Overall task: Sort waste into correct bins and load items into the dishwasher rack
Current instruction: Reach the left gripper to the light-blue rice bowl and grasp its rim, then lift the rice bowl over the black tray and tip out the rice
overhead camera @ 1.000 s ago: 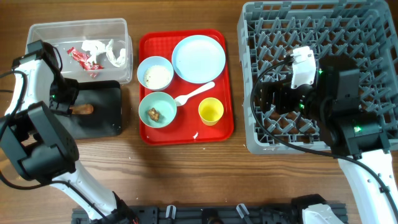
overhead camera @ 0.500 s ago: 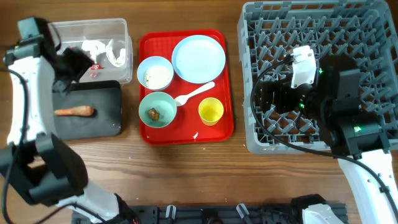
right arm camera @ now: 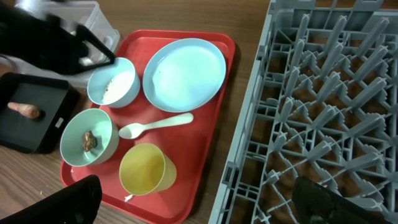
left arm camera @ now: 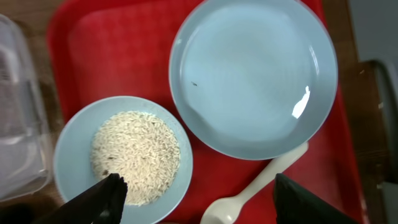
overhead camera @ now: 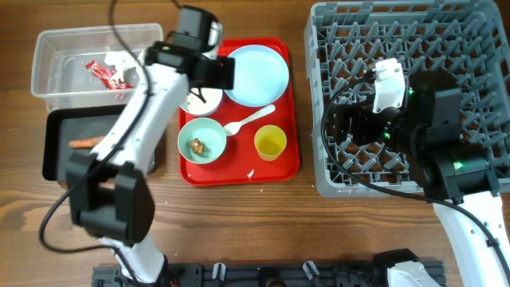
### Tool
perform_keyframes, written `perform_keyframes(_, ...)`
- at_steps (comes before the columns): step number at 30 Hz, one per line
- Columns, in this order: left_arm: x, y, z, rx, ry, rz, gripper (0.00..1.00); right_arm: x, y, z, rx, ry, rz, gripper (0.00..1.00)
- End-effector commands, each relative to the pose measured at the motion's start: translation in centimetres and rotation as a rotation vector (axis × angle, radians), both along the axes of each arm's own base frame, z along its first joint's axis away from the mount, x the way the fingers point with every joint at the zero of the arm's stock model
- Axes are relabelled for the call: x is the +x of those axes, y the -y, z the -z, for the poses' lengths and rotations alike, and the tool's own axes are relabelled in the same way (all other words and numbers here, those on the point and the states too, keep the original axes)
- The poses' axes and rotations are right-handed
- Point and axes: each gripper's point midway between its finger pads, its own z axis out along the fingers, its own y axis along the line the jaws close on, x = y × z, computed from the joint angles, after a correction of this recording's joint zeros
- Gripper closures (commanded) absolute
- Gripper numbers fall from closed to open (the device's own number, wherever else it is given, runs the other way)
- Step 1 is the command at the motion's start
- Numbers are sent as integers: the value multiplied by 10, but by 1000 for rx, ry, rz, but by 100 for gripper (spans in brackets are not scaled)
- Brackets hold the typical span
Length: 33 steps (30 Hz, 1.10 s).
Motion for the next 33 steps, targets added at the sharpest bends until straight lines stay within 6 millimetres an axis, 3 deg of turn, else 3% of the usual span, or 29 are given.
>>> perform_keyframes(1,5,0,36,126,-33,84,25,2,-4,-9,19,16,-10,0)
perform_keyframes(4,4,1,62,141,-86,90,26,2,-4,-8,18,16,-10,0)
perform_keyframes(6,1,0,78,152,-123,91,32,2,-4,-8,19,15,-9,0)
perform_keyframes(8,0,0,89,158,-147,93,37,2,-4,-8,18,16,-9,0)
perform_keyframes(11,-4,3,103,151,-179,103,54,3,-3,-8,15,16,-5,0)
perform_keyframes(14,-8,6,113,141,-207,111,57,3,-3,-8,14,15,-4,0)
perform_keyframes(21,-11,5,116,143,-218,110,75,7,-3,1,9,-13,-4,0)
perform_keyframes(25,-10,5,116,143,-217,110,96,11,-4,10,7,-44,-1,0)
perform_keyframes(33,-6,7,101,137,-200,108,96,14,-5,16,6,-64,1,0)
